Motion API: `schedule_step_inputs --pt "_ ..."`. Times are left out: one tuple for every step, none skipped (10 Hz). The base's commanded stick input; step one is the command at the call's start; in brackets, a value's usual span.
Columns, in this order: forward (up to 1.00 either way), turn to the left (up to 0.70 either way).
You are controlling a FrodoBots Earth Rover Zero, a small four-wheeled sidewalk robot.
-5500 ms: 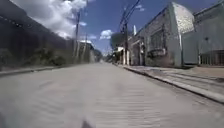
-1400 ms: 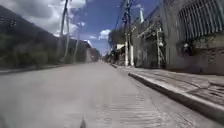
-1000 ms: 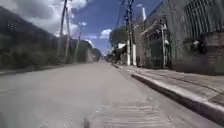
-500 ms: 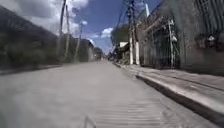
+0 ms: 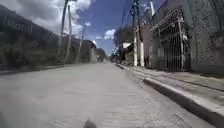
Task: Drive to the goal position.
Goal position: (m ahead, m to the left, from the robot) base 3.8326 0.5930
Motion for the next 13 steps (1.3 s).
schedule_step_inputs --pt "1.00 0.00" --pt "1.00 0.00" --pt "1.00 0.00" --pt "1.00 0.00" --pt "1.00 0.00" --pt "1.00 0.00" --pt "1.00 0.00" --pt "1.00 0.00" --pt "1.00 0.00" --pt "1.00 0.00" --pt "1.00 0.00" --pt "1.00 0.00" --pt "1.00 0.00"
